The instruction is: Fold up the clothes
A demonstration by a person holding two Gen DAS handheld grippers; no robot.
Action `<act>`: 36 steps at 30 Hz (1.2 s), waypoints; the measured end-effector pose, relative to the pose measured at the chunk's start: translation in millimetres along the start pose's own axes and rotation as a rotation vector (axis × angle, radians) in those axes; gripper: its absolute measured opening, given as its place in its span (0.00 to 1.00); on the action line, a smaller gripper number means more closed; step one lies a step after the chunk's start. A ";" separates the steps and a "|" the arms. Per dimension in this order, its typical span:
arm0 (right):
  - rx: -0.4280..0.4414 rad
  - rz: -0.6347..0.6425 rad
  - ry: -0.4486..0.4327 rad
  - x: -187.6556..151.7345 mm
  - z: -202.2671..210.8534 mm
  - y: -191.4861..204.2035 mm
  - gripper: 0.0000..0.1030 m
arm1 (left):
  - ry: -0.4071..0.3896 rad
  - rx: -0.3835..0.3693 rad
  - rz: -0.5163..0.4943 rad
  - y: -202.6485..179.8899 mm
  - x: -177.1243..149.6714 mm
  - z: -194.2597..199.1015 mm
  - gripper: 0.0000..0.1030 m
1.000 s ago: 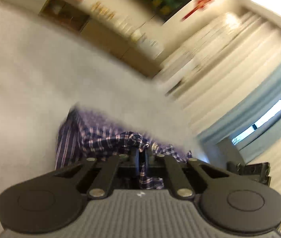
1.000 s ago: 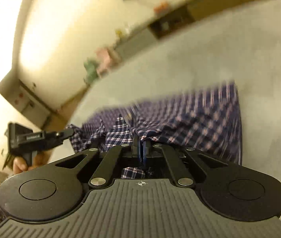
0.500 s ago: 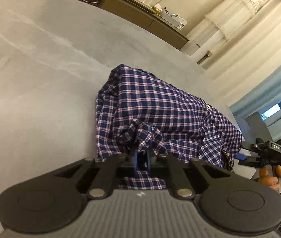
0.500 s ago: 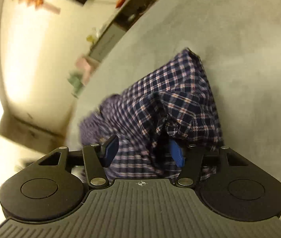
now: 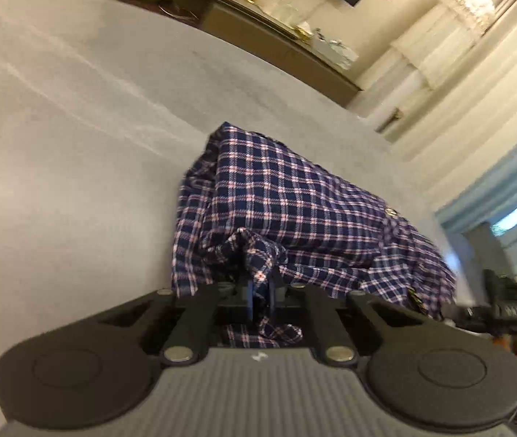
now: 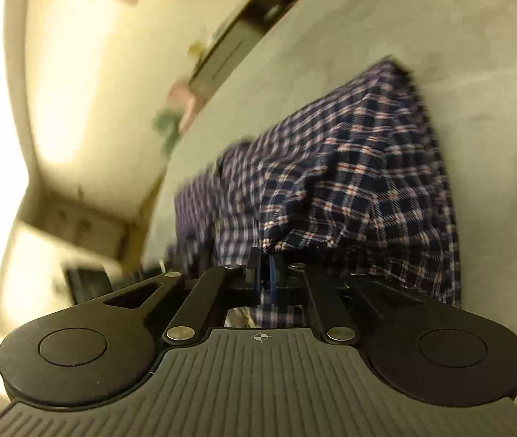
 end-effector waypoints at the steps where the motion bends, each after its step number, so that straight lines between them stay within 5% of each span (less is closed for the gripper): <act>1: -0.038 0.027 0.019 -3.9 -5.6 0.3 0.05 | 0.006 0.018 -0.022 -3.3 -1.2 2.6 0.14; 3: -0.068 -0.009 0.004 0.2 3.7 -8.4 0.18 | 0.015 0.055 -0.058 -13.0 -3.6 12.6 0.41; 4: -0.041 -0.037 -0.011 5.5 13.8 -11.0 0.34 | 0.012 0.081 -0.093 -20.1 -5.9 21.1 0.65; 5: -0.007 -0.067 -0.027 11.2 24.7 -13.3 0.41 | 0.002 0.110 -0.138 -29.0 -8.2 31.5 0.74; 6: 0.026 -0.097 -0.043 17.0 35.6 -15.6 0.48 | -0.004 0.145 -0.202 -38.2 -11.8 41.5 0.74; 10: 0.038 -0.073 -0.118 41.6 74.1 -23.5 0.48 | -0.031 0.282 -0.498 -81.0 -24.9 75.9 0.71; 16: -0.066 -0.063 -0.017 94.2 36.9 -34.8 0.48 | -0.029 0.030 -0.782 -218.6 -35.9 35.2 0.72; 18: -0.109 -0.018 0.005 99.5 22.5 -36.6 0.48 | -0.016 0.013 -0.893 -254.5 -50.1 0.8 0.72; 21: -0.127 0.028 0.019 102.1 9.0 -37.2 0.46 | 0.034 0.082 -1.001 -271.6 -66.7 -49.7 0.63; 24: -0.090 0.023 -0.005 104.1 11.2 -41.0 0.46 | 0.079 0.150 -1.032 -265.1 -75.3 -76.1 0.55; 28: -0.047 0.017 0.021 113.6 4.9 -45.8 0.43 | 0.094 0.109 -0.979 -259.9 -79.2 -69.0 0.43; 29: -0.059 0.015 0.043 114.2 -2.5 -48.6 0.34 | 0.100 0.089 -0.957 -257.7 -80.3 -66.3 0.39; 30: -0.089 0.035 0.053 114.7 -9.9 -49.7 0.08 | 0.103 0.075 -0.931 -255.3 -81.1 -64.1 0.39; 31: -0.103 0.083 0.019 117.8 -9.1 -43.1 0.02 | 0.104 0.065 -0.902 -252.7 -81.2 -62.5 0.38; 36: -0.199 0.296 -0.078 124.1 -15.0 -22.3 0.00 | 0.107 0.034 -0.801 -239.2 -78.9 -54.3 0.37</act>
Point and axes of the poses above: each gripper's, at about its wrist camera, not at the fingertips, and z roughly against the way its jaws point, y to its left, x to its top, the point moved 7 cm from there along -z, roughly the way its jaws point, and after that the axes turned 7 degrees about -z, right-handed, at the moved point
